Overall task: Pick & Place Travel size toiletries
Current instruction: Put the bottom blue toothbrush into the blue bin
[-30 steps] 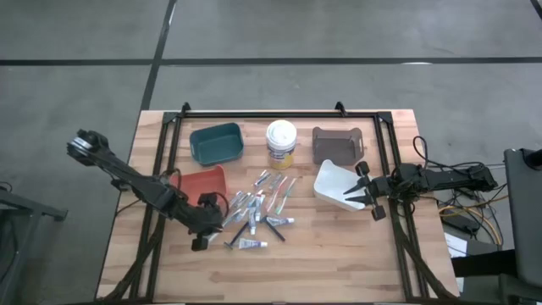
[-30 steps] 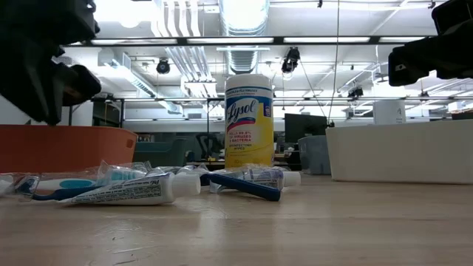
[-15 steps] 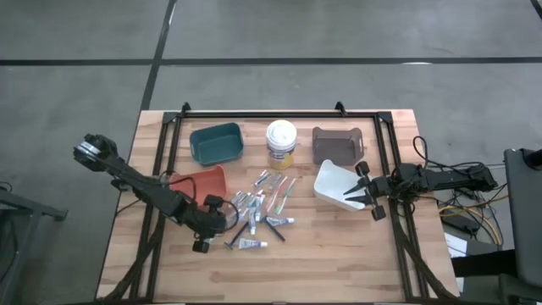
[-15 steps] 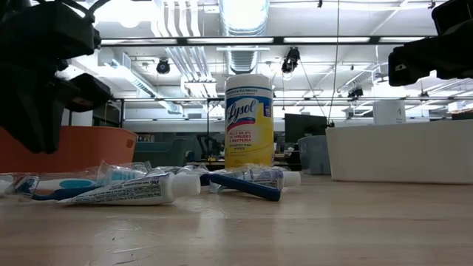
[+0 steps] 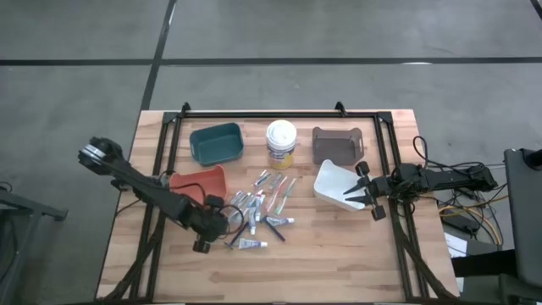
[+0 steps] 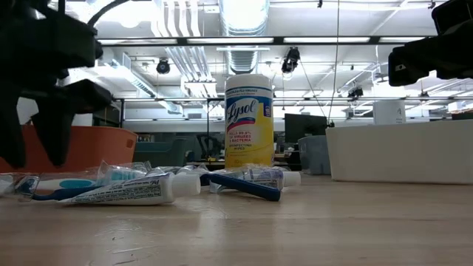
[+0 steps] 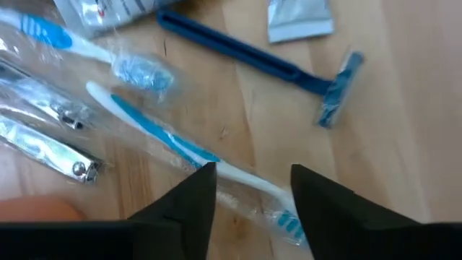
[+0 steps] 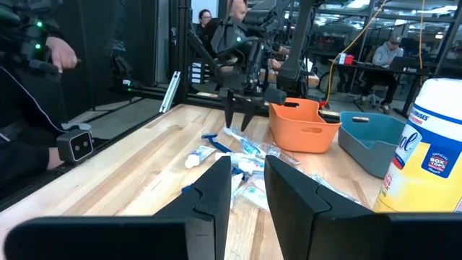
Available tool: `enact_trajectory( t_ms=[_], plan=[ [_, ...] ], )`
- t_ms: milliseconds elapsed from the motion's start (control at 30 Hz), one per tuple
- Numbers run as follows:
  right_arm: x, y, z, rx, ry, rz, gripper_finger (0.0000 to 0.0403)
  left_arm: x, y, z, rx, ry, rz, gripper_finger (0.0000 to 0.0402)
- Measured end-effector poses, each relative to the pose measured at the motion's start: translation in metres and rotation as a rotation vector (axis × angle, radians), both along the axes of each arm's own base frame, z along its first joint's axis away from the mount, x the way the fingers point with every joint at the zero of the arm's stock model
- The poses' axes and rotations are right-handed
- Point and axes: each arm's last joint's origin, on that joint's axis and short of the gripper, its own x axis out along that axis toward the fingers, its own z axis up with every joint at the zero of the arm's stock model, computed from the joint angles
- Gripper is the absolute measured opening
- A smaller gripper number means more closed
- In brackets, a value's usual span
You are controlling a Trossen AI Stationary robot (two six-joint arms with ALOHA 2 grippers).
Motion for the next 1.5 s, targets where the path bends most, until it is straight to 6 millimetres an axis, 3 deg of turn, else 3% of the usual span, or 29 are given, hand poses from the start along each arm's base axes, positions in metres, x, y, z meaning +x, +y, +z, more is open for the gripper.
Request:
enact_trajectory(
  t_ms=[233, 600, 1200, 1500],
  plan=[
    [0.000, 0.000, 0.000, 0.000, 0.000, 0.000, 0.0074, 0.003, -0.001, -0.012, 0.011, 0.048, 0.050, 0.0229],
    [0.000, 0.000, 0.000, 0.000, 0.000, 0.000, 0.0072, 0.003, -0.001, -0.016, 0.001, 0.061, 0.166, 0.0215],
    [0.000, 0.000, 0.000, 0.000, 0.000, 0.000, 0.0069, 0.001, 0.001, -0.016, 0.007, 0.085, 0.202, 0.0095],
    [0.000, 0.000, 0.000, 0.000, 0.000, 0.000, 0.0077, -0.003, 0.003, -0.017, 0.007, 0.129, 0.247, 0.0058]
  ],
)
